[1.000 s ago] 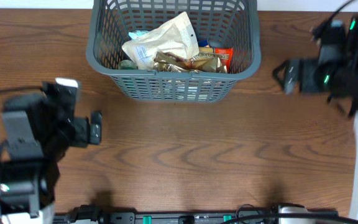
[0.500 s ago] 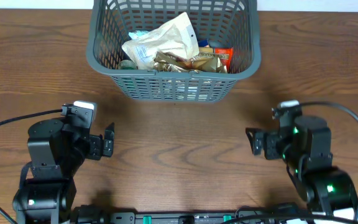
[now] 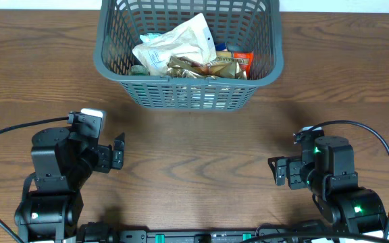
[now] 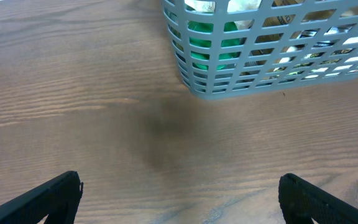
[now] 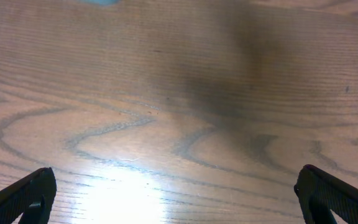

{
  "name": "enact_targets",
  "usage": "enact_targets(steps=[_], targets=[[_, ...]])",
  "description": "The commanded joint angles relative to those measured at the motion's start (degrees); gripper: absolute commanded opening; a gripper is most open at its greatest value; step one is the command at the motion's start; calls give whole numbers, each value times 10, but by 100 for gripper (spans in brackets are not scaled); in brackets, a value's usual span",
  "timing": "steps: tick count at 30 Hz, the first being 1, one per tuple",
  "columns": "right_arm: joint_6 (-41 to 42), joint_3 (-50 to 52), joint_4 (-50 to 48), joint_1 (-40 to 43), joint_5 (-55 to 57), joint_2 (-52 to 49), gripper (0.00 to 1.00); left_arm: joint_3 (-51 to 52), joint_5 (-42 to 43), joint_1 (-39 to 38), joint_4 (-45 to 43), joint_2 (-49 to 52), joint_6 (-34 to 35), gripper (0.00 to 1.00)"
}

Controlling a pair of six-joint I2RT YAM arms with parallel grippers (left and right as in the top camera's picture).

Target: Pack container

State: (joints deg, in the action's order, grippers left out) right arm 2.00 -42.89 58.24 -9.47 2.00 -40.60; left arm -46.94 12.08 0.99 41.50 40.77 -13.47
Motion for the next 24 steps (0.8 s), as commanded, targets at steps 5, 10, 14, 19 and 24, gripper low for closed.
enact_targets(steps=[5,10,14,19,24], targets=[[7,9,20,-3,11,54,99,1,8,-2,-2,0,3,98],[5,83,-50,6,27,220,99,1,8,-2,-2,0,3,98],[0,194,-174,18,27,343,99,1,8,-2,-2,0,3,98],[1,356,-446,15,16,386,99,1,8,-2,-2,0,3,99],[-17,426,-541,5,19,391,99,1,8,-2,-2,0,3,99]])
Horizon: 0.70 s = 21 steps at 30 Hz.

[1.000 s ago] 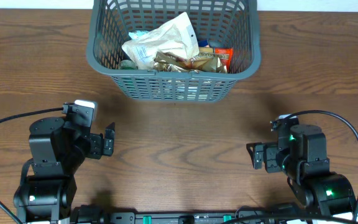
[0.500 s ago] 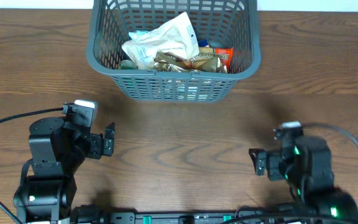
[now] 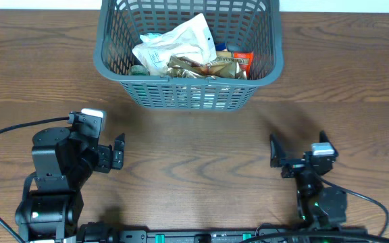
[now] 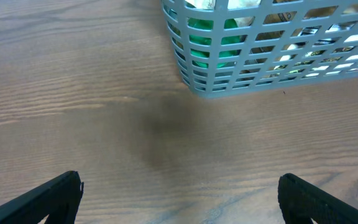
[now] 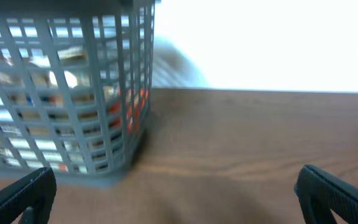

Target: Pack container

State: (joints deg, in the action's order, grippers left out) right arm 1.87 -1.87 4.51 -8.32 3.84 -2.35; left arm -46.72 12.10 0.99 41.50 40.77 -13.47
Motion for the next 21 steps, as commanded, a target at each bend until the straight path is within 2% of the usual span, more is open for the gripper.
enact_targets(steps=[1,4,21], targets=[[-51,16,-5,-7,1,10,99,-1,7,-2,-2,0,3,98],[-118,16,-6,-7,-2,10,99,-1,7,-2,-2,0,3,99],[-118,16,-5,-7,-13,8,99,-1,7,-2,-2,0,3,98]])
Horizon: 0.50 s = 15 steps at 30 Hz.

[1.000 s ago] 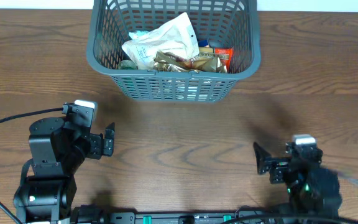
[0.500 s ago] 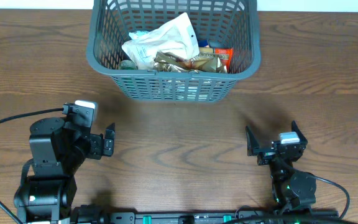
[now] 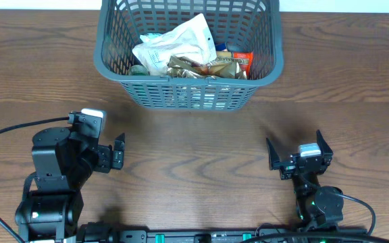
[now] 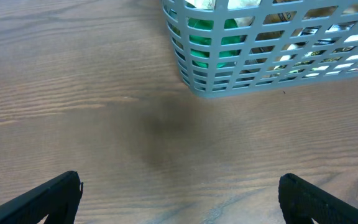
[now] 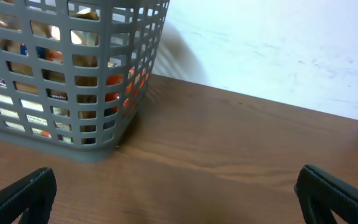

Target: Pack container

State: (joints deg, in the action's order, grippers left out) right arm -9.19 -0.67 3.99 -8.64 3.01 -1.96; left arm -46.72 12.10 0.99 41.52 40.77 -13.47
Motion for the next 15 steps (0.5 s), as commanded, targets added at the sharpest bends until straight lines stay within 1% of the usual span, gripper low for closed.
enact_targets(steps=[1,13,15], targets=[[-7,4,0,-4,-4,4,99,-1,7,-2,-2,0,3,98],[-7,3,0,-4,-4,4,99,-1,5,-2,-2,-6,1,98],[-7,3,0,-4,-4,4,99,-1,-23,-2,22,-30,-19,98]])
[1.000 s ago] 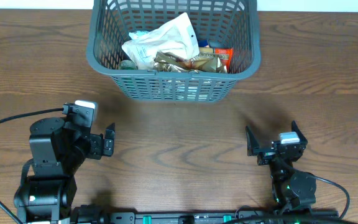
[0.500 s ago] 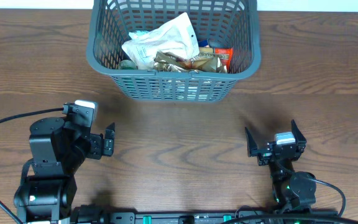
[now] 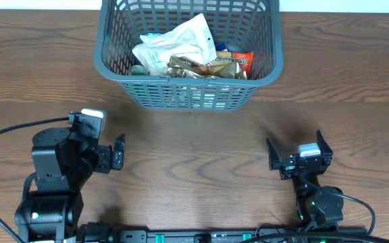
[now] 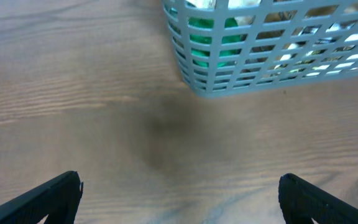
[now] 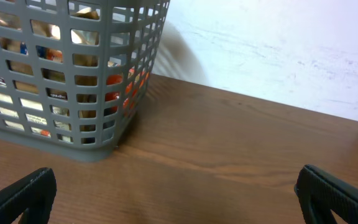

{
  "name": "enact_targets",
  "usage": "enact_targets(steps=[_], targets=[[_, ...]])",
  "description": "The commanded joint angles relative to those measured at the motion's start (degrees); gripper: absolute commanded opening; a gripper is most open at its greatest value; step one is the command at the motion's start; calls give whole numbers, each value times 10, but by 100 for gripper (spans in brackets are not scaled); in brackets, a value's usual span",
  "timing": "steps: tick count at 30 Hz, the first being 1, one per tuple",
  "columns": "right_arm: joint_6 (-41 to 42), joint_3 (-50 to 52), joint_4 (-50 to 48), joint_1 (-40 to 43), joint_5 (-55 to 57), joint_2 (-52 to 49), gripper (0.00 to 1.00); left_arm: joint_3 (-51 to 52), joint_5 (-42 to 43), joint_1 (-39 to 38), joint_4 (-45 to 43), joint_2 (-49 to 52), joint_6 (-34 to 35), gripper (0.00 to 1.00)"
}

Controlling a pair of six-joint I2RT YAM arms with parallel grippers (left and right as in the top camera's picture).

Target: Pack container

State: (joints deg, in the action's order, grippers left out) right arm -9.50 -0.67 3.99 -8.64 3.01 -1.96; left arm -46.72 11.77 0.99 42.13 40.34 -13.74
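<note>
A grey plastic basket [image 3: 188, 91] stands at the back middle of the table. It holds a white bag [image 3: 174, 46], a gold packet [image 3: 201, 66] and an orange packet [image 3: 242, 62]; a green item [image 4: 211, 36] shows through its left wall. My left gripper [image 4: 179, 193] is open over bare wood in front of the basket's left corner [image 4: 197, 90]. At the front right my right gripper [image 3: 297, 151] is open and low, facing the basket's right corner [image 5: 98, 149], nothing between its fingers [image 5: 23, 196].
The wooden table [image 3: 194, 145] runs between both arms and the basket. A white wall [image 5: 278, 43] rises behind the table's far edge. Black cables [image 3: 12, 131] trail from each arm near the front edge.
At first my right arm stood folded at the front right, its wrist camera looking straight down on bare wood. Then it had dropped lower and turned toward the basket. It has stayed there, open. My left arm and the basket's contents have not changed.
</note>
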Motion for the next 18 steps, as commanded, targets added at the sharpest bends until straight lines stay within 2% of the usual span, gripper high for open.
enact_targets(steps=[1,5,8,12,18], targets=[[-4,3,0,-4,-4,4,99,-1,-18,-3,38,-42,-16,99],[-4,3,0,-4,-4,4,99,15,23,-20,119,-127,-14,99],[-4,4,0,-4,-4,4,99,66,32,-27,103,-201,-15,98],[-4,3,0,-4,-4,4,99,178,32,-27,-31,-282,-21,99],[-4,3,0,-4,-4,4,99,360,32,-31,-323,-349,-24,98]])
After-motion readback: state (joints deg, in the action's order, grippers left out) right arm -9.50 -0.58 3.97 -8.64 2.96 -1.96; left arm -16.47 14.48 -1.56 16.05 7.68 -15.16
